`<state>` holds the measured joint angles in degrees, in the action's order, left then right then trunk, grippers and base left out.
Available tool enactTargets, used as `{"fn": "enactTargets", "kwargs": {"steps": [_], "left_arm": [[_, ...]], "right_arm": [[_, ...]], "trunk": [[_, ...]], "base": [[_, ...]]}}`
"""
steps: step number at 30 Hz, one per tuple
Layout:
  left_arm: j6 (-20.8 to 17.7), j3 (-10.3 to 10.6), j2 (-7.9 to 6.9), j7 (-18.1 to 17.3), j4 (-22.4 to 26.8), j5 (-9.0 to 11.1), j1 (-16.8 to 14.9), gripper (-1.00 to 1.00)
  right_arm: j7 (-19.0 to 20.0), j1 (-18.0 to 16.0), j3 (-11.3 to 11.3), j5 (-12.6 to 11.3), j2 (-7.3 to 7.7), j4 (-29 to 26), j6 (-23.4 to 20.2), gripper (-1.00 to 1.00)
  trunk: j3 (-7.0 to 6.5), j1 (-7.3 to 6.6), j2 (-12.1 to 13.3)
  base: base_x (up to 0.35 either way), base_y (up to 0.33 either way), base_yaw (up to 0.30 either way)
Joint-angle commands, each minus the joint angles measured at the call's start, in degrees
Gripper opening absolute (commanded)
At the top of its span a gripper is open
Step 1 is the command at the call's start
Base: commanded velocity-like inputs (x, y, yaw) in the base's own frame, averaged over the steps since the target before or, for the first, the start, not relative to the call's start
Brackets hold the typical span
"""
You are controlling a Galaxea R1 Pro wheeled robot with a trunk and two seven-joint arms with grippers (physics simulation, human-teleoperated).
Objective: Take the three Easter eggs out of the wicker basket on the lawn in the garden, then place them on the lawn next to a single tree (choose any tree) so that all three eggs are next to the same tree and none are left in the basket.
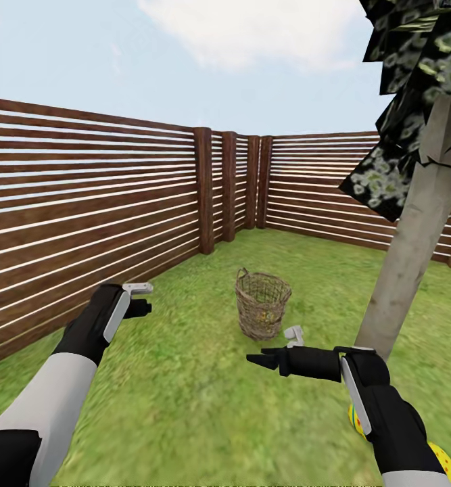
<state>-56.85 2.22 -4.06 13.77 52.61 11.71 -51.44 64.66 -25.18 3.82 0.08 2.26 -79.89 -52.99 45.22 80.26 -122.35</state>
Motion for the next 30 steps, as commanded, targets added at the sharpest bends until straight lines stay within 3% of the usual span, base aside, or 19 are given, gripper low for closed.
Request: {"fn": "enactTargets", "kwargs": {"steps": [1, 12, 30], "left_arm": [[-0.2, 0.2, -0.07, 0.6, 0.0, 0.6, 0.0, 1.0], [-0.3, 0.2, -0.13, 0.6, 0.0, 0.6, 0.0, 1.0], [-0.4, 0.3, -0.16, 0.5, 0.0, 0.4, 0.0, 1.0]], "right_arm": [[0.2, 0.0, 0.1, 0.0, 0.0, 0.0, -0.4, 1.0], [0.2, 0.0, 0.1, 0.0, 0.01, 0.1, -0.4, 1.0], [-2.9, 0.0, 0.1, -0.7, 0.01, 0.1, -0.4, 1.0]], "trunk": [[0.16, -0.01, 0.0], [1.18, -0.01, 0.0], [2.84, -0.01, 0.0]], "base": [[0.0, 0.073, 0.0], [0.07, 0.157, 0.0], [0.23, 0.238, 0.0]]}}
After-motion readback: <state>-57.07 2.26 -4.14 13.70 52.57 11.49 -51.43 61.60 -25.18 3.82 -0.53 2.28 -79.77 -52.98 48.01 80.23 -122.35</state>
